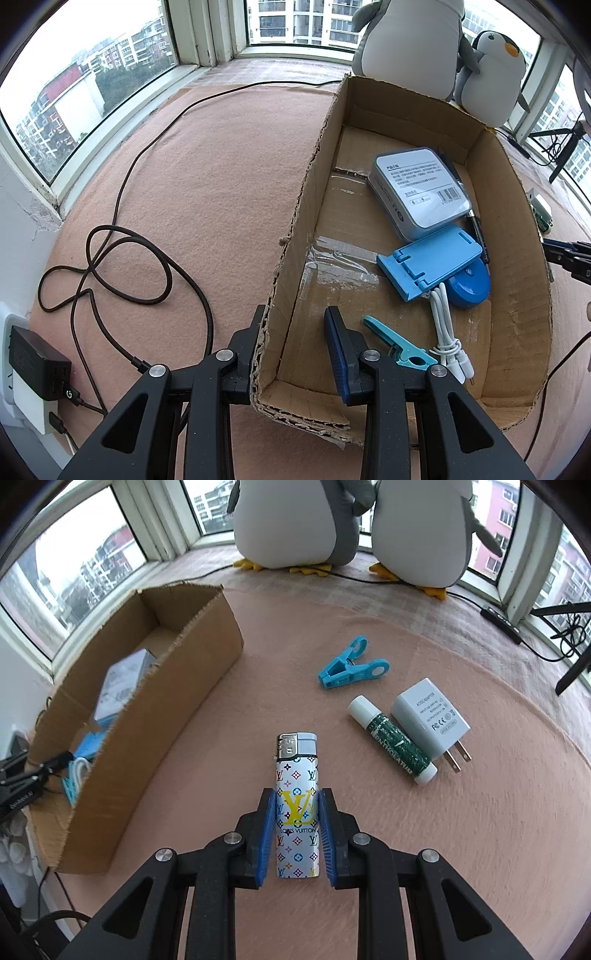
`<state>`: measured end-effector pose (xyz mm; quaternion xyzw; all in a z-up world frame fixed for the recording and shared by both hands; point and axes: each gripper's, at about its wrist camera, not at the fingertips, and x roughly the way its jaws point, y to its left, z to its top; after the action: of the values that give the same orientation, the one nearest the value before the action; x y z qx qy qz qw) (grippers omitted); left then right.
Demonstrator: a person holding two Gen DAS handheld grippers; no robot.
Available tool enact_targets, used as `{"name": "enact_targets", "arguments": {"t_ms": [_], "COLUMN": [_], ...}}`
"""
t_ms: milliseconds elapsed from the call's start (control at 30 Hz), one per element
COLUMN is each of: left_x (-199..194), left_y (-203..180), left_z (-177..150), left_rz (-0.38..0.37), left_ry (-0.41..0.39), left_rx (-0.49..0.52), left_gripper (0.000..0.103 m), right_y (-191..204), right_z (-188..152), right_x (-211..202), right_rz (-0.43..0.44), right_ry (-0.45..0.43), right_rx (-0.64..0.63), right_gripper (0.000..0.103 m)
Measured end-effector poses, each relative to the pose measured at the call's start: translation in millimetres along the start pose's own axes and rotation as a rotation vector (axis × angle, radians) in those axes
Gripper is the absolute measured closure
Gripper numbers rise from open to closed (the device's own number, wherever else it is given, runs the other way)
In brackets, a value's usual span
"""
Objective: Organize rigid objects
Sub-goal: 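Carry the lighter into the cardboard box and release it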
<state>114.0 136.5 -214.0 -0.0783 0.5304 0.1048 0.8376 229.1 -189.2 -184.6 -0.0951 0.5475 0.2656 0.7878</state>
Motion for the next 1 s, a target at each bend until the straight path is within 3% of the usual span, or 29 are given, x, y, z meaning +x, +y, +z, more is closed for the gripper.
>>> {"name": "enact_targets", "arguments": {"t_ms": [200, 433, 700, 1000], "left_x": [-0.1, -0.4, -1.0, -1.2], "left_y": [0.2, -0.2, -0.6, -2.8], "left_z": [0.0, 0.1, 1.3, 4.0], "left_rz": [-0.001, -0.001, -0.002, -0.003], "left_ry": [0.0, -0.001, -0.002, -0.001], "left_rx": [-0.002, -0.001, -0.002, -0.005], "left_gripper": [0.07, 0.07, 0.07, 0.07], "right_y": [11.5, 60.2, 103.9, 119.5], "right_z": [2.9, 24.2, 53.4, 86.4], "right_x": [-23.9, -50.0, -33.4, 2.7], "right_rz": [0.026, 0.089, 0.104, 0.059], "right_ry": [-0.047, -0.105, -0.108, -0.079], "right_rx": [0.012, -0.067, -0.12, -0.114], "right_gripper": [0.082, 0.082, 0.082, 0.082]}}
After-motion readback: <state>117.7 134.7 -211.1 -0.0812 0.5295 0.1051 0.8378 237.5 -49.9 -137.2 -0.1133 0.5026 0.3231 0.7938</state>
